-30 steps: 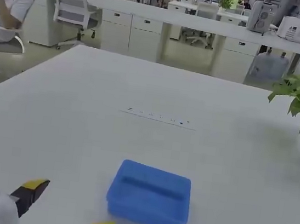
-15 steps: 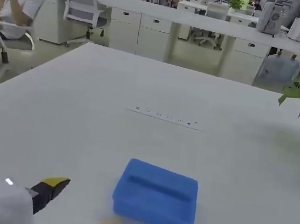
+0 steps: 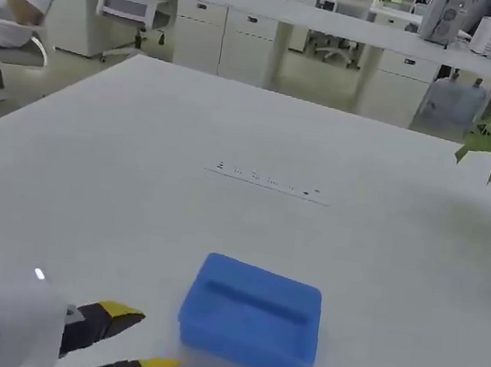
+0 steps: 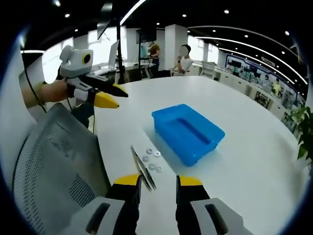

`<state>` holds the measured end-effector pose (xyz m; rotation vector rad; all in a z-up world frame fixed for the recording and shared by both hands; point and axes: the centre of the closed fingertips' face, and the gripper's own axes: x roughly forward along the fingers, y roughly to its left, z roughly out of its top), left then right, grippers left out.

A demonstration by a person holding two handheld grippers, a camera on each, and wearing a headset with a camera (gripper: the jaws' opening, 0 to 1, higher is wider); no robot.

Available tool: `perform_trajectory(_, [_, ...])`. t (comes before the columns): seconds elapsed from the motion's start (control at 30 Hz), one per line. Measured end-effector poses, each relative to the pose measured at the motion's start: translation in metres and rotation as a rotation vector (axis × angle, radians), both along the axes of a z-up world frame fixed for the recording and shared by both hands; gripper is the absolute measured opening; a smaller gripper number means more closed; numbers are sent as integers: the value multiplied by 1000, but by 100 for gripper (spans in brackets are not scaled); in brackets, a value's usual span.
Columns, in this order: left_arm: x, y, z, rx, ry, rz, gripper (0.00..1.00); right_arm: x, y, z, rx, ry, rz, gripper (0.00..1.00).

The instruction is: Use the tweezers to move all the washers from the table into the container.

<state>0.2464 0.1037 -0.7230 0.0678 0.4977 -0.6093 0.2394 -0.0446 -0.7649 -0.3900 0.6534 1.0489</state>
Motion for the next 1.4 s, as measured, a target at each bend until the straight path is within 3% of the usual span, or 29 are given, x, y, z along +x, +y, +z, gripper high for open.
perform_trajectory(0.13, [-4,-3,-18,76,61,-83,31,-2,6,-12,-25,44,33,24])
perform_trajectory(0.3, [-15,-14,-39,122,137,-201,26,-3,12,-21,-43,78,58,24])
perform_trajectory(0.43, [-20,-18,-59,234,169,-298,22,-6,16,-27,-62,85,81,24])
perform_trajectory(0.57, [-20,-33,-69,240,202,-376,21,-9,21,-34,-86,92,117,22])
perform_trajectory(0.67, [-17,-37,-78,303,208,-437,18,-10,23,-41,-146,83,165,19])
perform_trajectory(0.83, [-11,-47,-84,314,232,-496,12,-10,30,-45,-170,88,196,19])
perform_trajectory(0.93, [-9,-49,-87,358,225,-542,9,-10,32,-48,-186,88,215,17])
perform_trajectory(0.97, [-7,-48,-90,390,217,-559,8,-11,34,-48,-190,87,227,17])
perform_trajectory(1.1, [-8,-50,-95,429,219,-584,4,-13,35,-52,-235,71,271,16])
perform_trajectory(1.27, [-14,-49,-106,539,211,-666,1,-14,38,-53,-231,77,289,13])
perform_trajectory(1.37, [-14,-50,-107,556,192,-686,0,-14,38,-55,-240,76,295,12])
perform_trajectory(1.4, [-13,-50,-107,553,200,-684,0,-14,38,-56,-241,74,294,12])
